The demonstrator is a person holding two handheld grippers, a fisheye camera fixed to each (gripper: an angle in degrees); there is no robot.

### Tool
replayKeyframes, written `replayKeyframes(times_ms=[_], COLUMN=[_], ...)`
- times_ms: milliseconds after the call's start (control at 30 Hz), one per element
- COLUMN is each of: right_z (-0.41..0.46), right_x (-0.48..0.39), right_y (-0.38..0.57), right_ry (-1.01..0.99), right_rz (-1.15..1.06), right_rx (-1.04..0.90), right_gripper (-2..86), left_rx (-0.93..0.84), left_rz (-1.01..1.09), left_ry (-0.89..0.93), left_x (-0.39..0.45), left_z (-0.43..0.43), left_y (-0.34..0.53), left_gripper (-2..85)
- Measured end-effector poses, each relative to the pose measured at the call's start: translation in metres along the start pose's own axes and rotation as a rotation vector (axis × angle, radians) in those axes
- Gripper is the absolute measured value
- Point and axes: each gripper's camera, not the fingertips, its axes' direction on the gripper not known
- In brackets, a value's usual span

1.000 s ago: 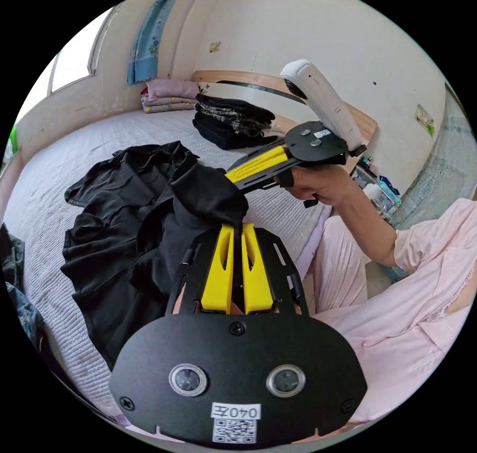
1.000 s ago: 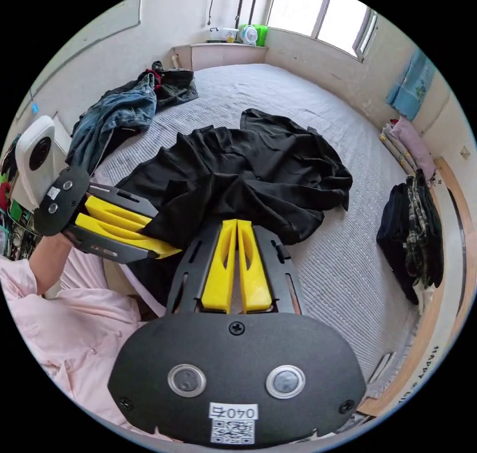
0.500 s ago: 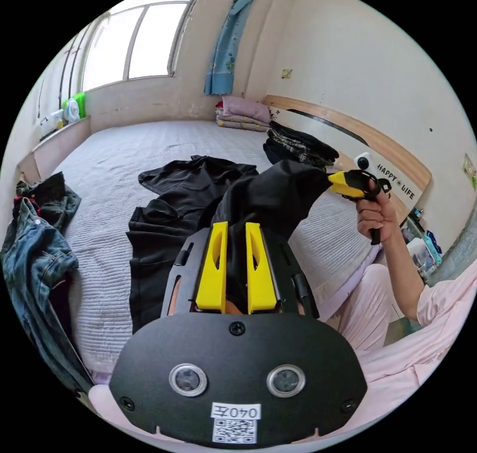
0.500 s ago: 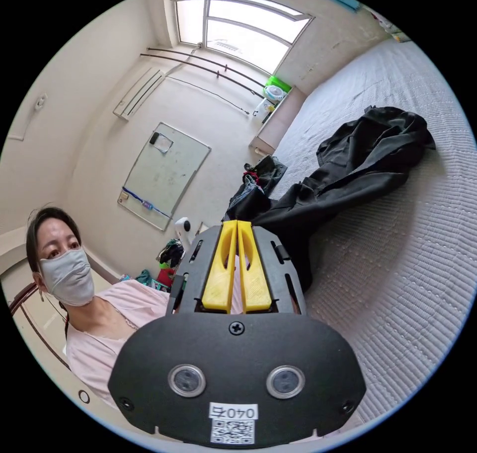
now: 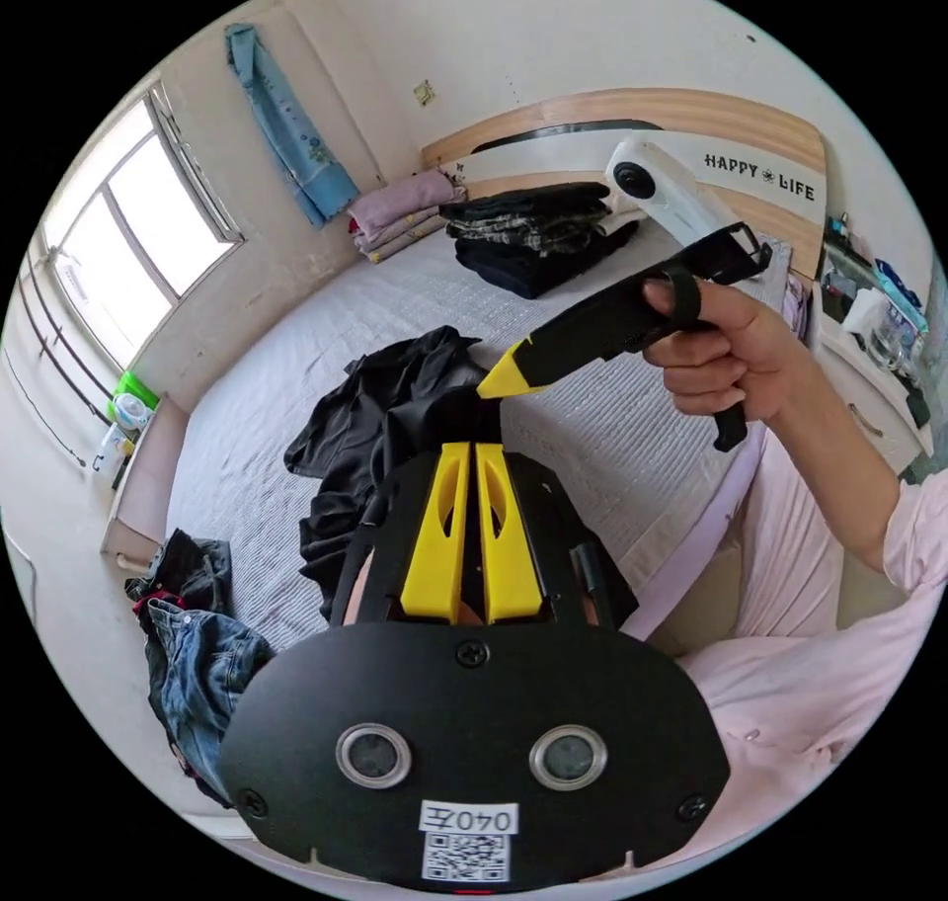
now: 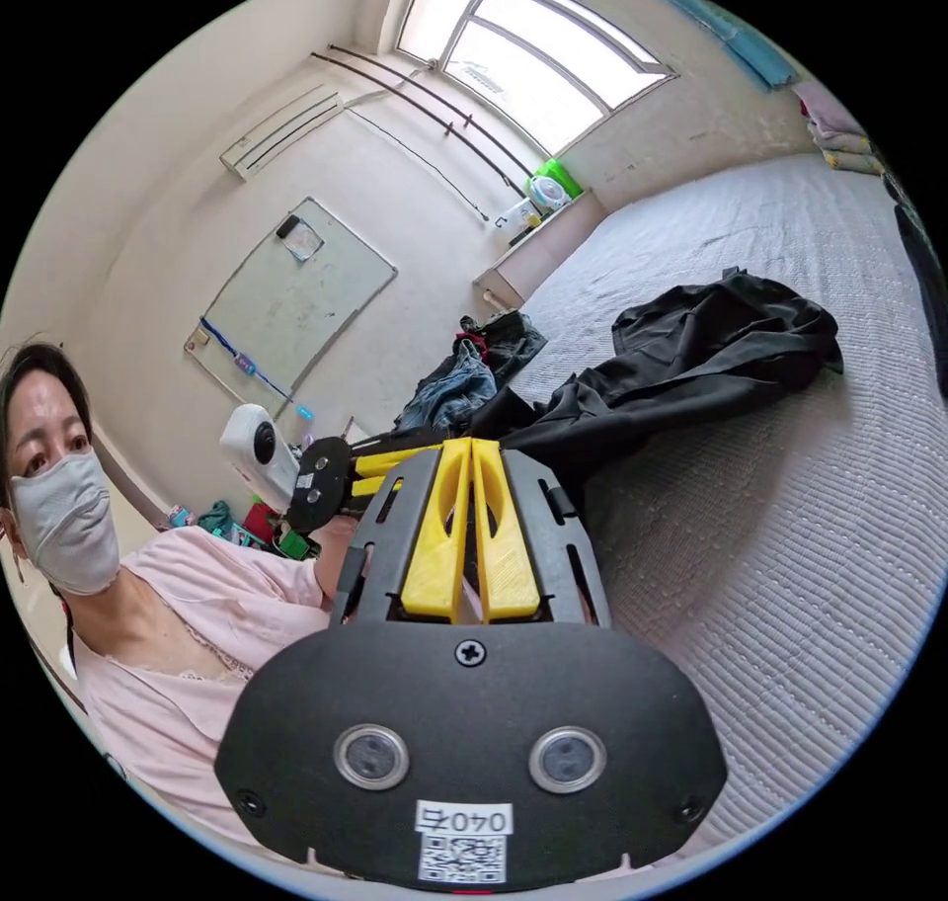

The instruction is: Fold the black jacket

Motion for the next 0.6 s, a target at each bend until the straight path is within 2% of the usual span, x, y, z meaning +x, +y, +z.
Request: replayKeyframes(times_ms=[133, 300, 400, 600], right_z=[0.002, 0.017, 0.029, 0.057], right_x=[-0.005, 0.002, 0.011, 0.041], right_y=[0.007, 0.018, 0.024, 0.044], right_ry=[0.013, 0.001, -0.013, -0.017], right_rz=[-0.028, -0.024, -0.002, 0.076], right_rx=[-0.013, -0.025, -0.027, -0.038], right_gripper=[-1.0, -1.0, -1.0, -1.0], left_rx=[-0.080, -0.162, -0.229, -0.366], left_rz=[-0.072, -0.065, -0.064, -0.083], left_ry=[0.013, 0.104, 0.051, 0.055], left_x=[-0.020, -0.026, -0.028, -0.039], left_z=[0.023, 0.047, 0.072, 0.143], left_y=[-0.009, -0.023, -0.033, -0.033], left_gripper=[0.8, 4.1, 5.6, 1.3])
